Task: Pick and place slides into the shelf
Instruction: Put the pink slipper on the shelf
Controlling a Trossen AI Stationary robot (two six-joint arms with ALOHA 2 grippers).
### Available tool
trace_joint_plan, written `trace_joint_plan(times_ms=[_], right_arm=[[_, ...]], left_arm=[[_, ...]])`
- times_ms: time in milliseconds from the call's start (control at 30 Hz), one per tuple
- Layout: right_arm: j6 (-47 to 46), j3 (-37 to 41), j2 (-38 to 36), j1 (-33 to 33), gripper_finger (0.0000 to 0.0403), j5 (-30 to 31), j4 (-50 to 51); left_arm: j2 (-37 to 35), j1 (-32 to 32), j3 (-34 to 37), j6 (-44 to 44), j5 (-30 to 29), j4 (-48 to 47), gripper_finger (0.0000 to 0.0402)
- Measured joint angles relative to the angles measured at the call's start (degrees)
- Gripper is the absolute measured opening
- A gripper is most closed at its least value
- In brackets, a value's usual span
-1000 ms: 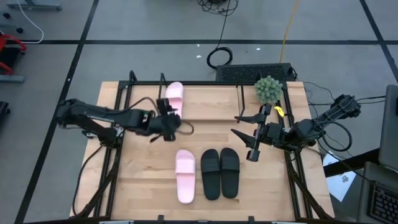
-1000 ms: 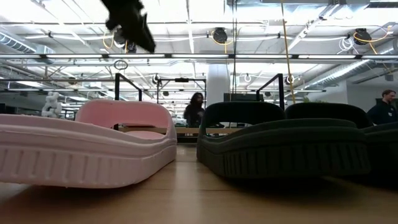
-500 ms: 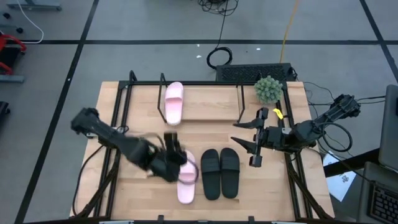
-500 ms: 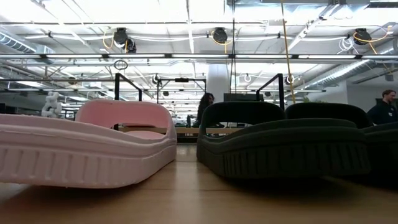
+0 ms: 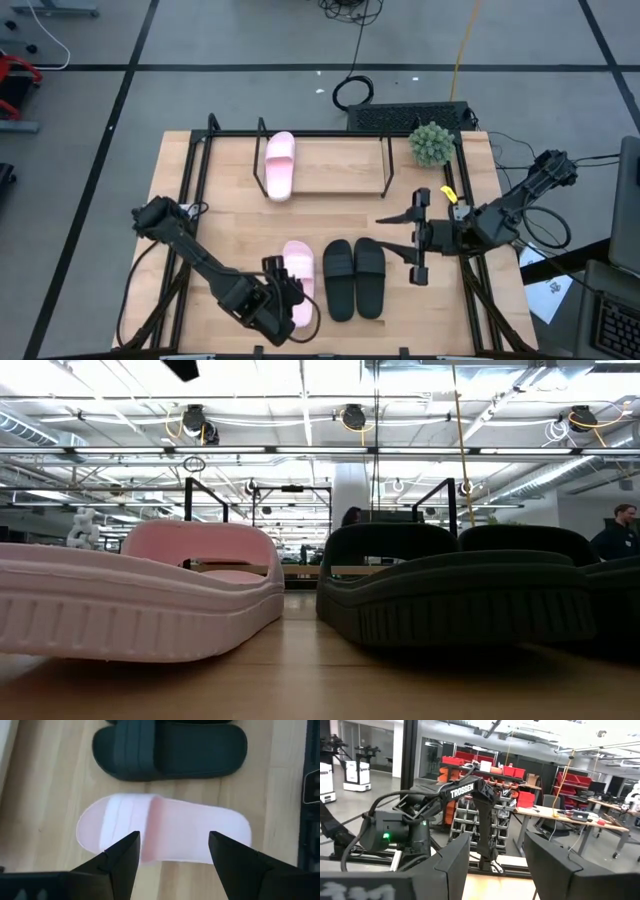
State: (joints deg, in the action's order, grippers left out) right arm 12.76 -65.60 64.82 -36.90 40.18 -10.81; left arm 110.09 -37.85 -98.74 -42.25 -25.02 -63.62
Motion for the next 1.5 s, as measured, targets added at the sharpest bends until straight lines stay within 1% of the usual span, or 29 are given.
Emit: trace_joint_plan(times_ms=[167,367,500,700,933,1067,1167,1233,1300,1400,1500], right_arm=[[0.3,0.0,0.0,-0.4,0.0176,0.0,1.1],[0.3,0.0,0.0,-0.4,0.0176,0.0,2.5],[0.2,0.0,0.0,-0.4,0.0176,0.0,3.0],[0.3,0.0,0.0,-1.0,0.0176,0.0,3.1],[0.3,0.0,0.0,-2.0,0.0176,0.0,4.0],[0.3,0.0,0.0,-2.3,0.0176,0.0,4.2],[0.3,0.0,0.0,-2.3,0.0176,0.0,4.6],[0.3,0.0,0.0,-2.3,0.0176,0.0,5.3],[0.1,0.0,0.0,-2.3,0.0176,0.0,5.7],[0.0,0.0,0.0,-2.3,0.0176,0.0,6.0],[-0.1,0.0,0.0,-2.3,0.0176,0.0,6.0]], left_arm=[[1.1,-0.5,2.1,-1.8,-0.2,1.8,0.0239],[4.8,0.3,3.1,-1.3,-1.1,0.5,0.0239],[8.0,1.1,3.3,-1.9,-3.9,-0.6,0.0239],[11.1,2.3,3.3,-1.5,-5.6,-1.2,0.0239],[12.9,3.5,3.3,-1.2,-7.6,-1.4,0.0239],[13.2,4.3,3.1,-1.4,-10.5,-1.7,0.0239],[14.1,4.9,3.3,-2.0,-11.2,-2.5,0.0237],[14.3,5.1,3.3,-2.8,-11.3,-3.0,0.0222],[14.9,5.4,3.2,-2.8,-11.3,-3.2,0.0192],[15.6,5.5,3.3,-2.1,-11.3,-3.3,0.0128],[15.4,5.5,3.2,-2.2,-11.4,-3.5,0.0052]])
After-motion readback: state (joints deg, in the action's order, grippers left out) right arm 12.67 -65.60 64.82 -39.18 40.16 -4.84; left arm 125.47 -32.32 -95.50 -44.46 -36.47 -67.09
